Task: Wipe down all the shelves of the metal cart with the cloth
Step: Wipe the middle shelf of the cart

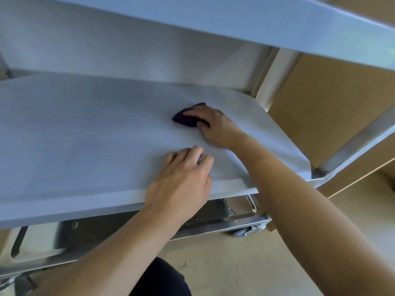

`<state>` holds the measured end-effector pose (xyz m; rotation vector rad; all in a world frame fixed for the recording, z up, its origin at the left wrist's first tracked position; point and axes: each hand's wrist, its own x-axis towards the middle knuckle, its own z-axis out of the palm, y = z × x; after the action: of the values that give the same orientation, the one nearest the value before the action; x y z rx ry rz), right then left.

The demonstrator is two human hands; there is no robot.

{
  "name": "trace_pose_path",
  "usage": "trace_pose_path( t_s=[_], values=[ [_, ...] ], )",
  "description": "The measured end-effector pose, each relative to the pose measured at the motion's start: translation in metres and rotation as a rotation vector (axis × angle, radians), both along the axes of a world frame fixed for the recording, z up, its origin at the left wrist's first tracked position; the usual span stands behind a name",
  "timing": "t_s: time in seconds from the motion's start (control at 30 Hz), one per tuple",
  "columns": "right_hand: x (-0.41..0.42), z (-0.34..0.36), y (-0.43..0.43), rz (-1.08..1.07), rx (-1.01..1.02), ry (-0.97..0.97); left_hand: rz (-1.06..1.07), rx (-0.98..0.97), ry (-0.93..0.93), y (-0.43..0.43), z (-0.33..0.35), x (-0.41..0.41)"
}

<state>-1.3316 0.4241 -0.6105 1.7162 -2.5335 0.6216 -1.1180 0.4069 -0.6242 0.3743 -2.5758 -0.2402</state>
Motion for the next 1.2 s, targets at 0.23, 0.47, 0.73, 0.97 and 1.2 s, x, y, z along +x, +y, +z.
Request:
trace_pose_path(
  t_s=[0.23, 0.47, 0.73, 0.97, 1.2],
  values=[
    [-0.057, 0.011, 0.078, -0.475, 0.021, -0.038, -0.001, -0.031, 0.000, 0.002, -0.001, 0.000],
    [-0.021, 0.008, 0.011, -0.342, 0.030, -0.090, -0.034, 0.033, -0.052, 0.000, -0.001, -0.003],
    [0.007, -0.012, 0.093, -0.408, -0.124, 0.043, -0.060, 0.061, -0.113, -0.002, -0.003, -0.005],
    [-0.033, 0.010, 0.078, -0.715, 0.044, -0.110, -0.038, 0.046, -0.121, 0.000, -0.003, -0.008],
    [0.035, -0.017, 0.056, -0.339, -0.056, 0.013, -0.034, 0.056, -0.068, 0.002, -0.004, -0.006]
  ],
)
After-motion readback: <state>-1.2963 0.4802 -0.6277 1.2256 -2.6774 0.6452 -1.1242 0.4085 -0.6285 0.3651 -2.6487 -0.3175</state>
